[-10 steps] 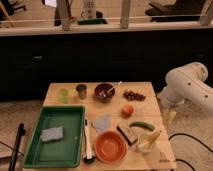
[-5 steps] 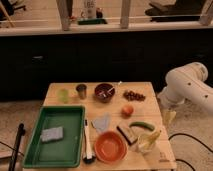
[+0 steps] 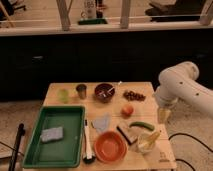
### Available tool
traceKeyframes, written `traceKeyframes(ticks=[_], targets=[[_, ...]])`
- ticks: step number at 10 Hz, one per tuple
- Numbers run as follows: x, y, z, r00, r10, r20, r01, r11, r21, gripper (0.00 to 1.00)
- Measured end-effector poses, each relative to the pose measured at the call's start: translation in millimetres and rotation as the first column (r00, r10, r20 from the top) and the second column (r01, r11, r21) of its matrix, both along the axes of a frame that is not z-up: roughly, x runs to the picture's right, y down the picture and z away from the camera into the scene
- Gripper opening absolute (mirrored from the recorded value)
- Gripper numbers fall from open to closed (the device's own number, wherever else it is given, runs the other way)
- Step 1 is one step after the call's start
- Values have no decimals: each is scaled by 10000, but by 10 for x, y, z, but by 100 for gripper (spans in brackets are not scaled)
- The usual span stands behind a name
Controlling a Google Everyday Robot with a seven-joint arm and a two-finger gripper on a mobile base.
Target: Place apple in red bowl
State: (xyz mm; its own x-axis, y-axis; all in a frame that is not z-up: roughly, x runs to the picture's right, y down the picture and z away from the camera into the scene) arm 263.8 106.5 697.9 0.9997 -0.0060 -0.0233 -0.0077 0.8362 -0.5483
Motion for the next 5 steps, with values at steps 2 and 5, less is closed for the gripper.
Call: traceKeyframes(ticks=[2,5], targets=[[-20,16,84,9998,-155,141,157,9998,-104,80],[-138,52,300,9987,-336,389,345,9992,-219,80]])
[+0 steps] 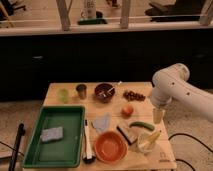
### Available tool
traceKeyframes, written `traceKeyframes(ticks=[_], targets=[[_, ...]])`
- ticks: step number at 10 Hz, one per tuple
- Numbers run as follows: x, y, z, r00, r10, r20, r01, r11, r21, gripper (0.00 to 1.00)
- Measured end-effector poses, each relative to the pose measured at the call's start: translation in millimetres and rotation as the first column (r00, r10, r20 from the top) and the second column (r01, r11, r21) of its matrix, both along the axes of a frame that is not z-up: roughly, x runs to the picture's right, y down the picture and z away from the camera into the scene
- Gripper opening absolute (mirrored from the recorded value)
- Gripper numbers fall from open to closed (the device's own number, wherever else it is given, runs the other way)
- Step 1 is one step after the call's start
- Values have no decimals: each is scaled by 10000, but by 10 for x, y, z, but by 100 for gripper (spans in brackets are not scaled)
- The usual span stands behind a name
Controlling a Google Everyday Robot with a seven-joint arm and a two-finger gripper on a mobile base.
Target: Place apple in red bowl
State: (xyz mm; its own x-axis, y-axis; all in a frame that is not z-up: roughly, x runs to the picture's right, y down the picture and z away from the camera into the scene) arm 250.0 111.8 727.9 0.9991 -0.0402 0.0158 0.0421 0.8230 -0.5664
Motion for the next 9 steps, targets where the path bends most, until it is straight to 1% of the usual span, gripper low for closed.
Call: traceKeyframes(ticks=[2,3,4,5,7,9], targets=[[-39,-10,74,9999,-87,102,87,10000,-33,80],[-43,7,139,9998,-133,157,135,9999,-107,80],[-47,67,257,9996,-180,213,185,9996,-234,80],[-70,102,356,9993,-217,294,225,9994,-281,80],[-99,90,465,9987,-260,442,275,9991,-318,80],[-97,133,586,9983,-227,537,251,9987,-448,80]])
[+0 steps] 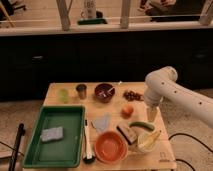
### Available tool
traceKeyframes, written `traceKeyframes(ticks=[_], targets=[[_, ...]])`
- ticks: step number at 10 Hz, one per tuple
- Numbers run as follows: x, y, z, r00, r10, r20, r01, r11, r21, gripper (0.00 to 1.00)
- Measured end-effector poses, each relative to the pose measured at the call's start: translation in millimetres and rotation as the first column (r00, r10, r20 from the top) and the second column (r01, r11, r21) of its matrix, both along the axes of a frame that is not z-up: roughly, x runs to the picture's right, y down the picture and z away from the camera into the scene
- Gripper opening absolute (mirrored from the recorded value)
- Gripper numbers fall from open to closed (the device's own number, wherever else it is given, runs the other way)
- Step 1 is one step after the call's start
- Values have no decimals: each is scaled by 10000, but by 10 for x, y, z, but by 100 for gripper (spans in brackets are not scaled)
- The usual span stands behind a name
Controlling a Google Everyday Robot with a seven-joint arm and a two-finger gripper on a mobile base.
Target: Place apple in red bowl
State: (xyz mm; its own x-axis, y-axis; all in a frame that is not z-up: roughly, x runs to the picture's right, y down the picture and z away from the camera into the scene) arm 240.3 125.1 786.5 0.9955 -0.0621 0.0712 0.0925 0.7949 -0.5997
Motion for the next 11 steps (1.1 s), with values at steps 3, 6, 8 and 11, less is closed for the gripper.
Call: traceKeyframes(ticks=[3,6,8,11], targets=[[-9,30,187,9999,-77,93,78,9999,-135,80],[-16,80,353,9997,-119,208,126,9994,-326,80],[-18,99,419,9996,-127,269,137,9991,-401,80],[-16,115,507,9991,-231,354,248,9986,-476,80]])
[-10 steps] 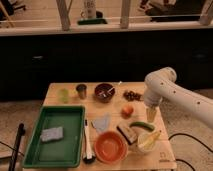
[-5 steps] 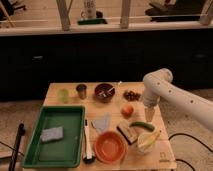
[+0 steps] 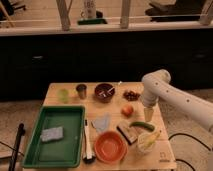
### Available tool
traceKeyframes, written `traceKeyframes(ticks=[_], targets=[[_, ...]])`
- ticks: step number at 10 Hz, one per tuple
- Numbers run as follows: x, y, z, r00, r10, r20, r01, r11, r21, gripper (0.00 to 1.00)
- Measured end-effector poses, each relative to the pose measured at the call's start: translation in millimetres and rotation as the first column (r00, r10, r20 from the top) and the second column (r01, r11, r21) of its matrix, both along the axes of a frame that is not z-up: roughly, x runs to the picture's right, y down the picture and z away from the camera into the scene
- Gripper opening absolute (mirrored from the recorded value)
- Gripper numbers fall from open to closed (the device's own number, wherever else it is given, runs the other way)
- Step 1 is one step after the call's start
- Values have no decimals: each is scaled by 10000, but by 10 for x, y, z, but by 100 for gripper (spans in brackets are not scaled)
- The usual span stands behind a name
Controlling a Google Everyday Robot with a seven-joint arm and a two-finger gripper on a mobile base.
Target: Place apple in red bowl
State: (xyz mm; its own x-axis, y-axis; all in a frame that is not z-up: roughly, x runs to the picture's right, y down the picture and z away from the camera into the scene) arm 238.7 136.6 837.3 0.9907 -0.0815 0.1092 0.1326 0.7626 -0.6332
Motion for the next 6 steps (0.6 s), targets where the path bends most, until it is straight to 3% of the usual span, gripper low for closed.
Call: traceKeyframes(ticks=[6], targets=[[-19,9,132,9995,-241,186,243,9997,-100,80]])
